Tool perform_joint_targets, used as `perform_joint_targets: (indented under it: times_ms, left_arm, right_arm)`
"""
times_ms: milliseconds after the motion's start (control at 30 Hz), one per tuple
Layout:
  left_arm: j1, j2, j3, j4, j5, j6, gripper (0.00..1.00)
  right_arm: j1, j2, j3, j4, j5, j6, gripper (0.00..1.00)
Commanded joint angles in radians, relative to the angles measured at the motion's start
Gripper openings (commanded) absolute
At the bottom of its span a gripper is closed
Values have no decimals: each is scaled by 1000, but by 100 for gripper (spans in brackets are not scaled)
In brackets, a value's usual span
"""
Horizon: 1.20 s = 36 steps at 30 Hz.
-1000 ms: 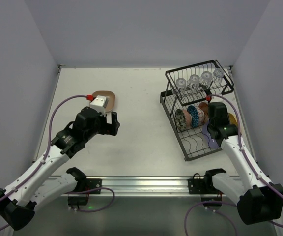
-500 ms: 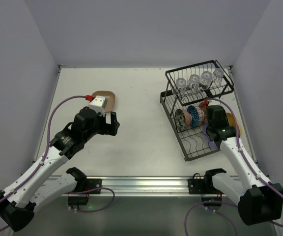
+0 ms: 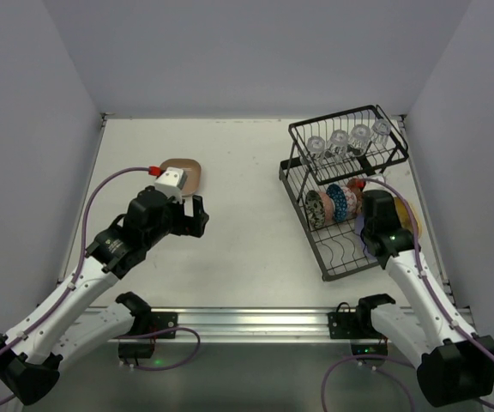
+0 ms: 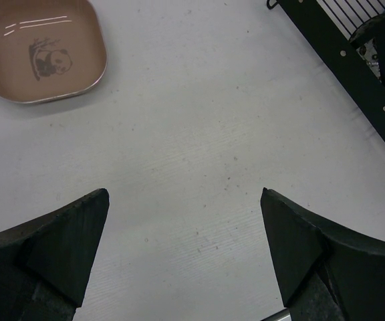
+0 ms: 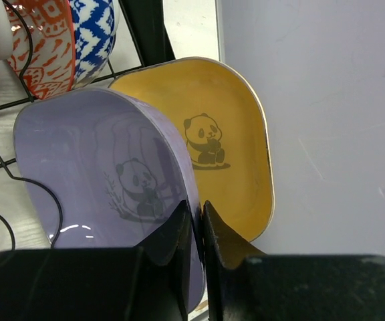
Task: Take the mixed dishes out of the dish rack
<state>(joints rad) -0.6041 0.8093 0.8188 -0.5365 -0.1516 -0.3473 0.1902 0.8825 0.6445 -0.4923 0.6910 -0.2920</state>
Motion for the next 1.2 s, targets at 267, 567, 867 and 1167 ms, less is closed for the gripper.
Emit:
perform_joint_targets:
  times_ms: [267,567,867,1167]
  left_arm:
    - [3,-13,-4,43,14,27,100]
    - [1,-9,-1,43,15,28,100]
    - [1,-7,-1,43,15,28,100]
    - [3,-4,0,44,15,30,100]
  right_arm:
    - [28,-45,-32,104,62,-70,0]
    - [78,-88,-65,196,133,-163,0]
    - [123,-83,-63,201,174,-191,0]
    - [158,-79,-75,205,220,-236,0]
